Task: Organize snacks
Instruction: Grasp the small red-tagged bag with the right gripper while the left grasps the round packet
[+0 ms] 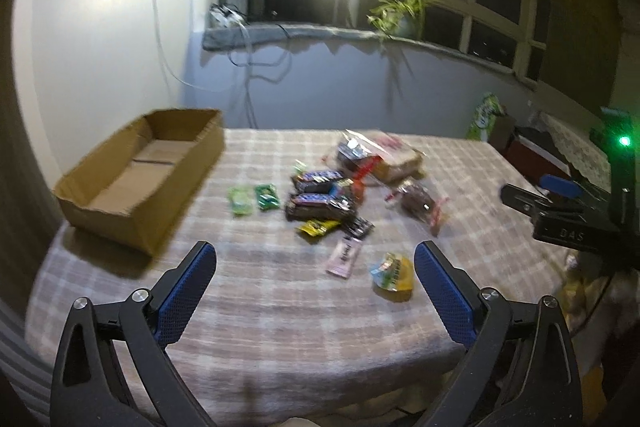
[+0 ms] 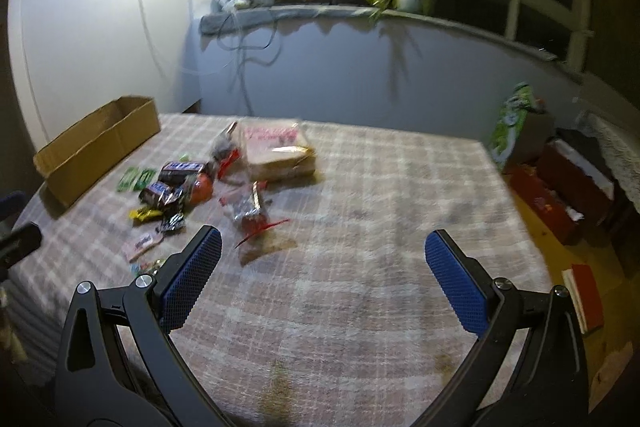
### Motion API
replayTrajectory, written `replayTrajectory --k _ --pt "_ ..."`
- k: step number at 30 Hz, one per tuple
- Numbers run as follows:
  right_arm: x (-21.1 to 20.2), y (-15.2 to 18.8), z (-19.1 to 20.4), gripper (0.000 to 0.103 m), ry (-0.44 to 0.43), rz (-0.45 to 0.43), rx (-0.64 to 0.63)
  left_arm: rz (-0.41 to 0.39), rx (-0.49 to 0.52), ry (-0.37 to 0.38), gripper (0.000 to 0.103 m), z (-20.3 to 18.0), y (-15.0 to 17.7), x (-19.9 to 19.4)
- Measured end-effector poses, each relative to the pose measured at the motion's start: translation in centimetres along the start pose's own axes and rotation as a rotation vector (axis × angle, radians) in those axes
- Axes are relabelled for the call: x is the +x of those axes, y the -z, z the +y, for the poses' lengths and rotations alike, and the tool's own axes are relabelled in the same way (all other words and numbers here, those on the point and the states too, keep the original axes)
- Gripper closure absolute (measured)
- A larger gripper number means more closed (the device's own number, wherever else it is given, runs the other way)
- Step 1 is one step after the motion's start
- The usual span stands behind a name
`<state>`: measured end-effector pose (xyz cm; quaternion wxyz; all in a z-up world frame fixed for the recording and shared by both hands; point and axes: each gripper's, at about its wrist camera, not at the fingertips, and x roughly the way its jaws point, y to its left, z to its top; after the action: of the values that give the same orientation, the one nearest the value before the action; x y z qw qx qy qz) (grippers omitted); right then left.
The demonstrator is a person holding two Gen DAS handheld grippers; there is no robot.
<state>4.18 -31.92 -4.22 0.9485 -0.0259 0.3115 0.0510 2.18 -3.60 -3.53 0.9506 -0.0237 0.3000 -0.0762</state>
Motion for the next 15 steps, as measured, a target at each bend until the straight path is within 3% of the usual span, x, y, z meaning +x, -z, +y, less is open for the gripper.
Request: replayTrajectory --k 3,10,15 --pt "1.4 -0.2 -0.1 0.000 -0.076 0.045 -0.014 0.042 0.006 0.046 0.014 -0.7 0.4 1.1" --pt "4.5 -1.6 0.7 0.000 -0.201 0.102 -0.053 0.129 0.066 0.149 0.021 -3.1 1.1 3.2" --pt "7.1 -2.7 1.8 0.000 -0.236 0.160 -0.110 0.178 0.090 0.200 0.027 -4.2 1.2 5.4"
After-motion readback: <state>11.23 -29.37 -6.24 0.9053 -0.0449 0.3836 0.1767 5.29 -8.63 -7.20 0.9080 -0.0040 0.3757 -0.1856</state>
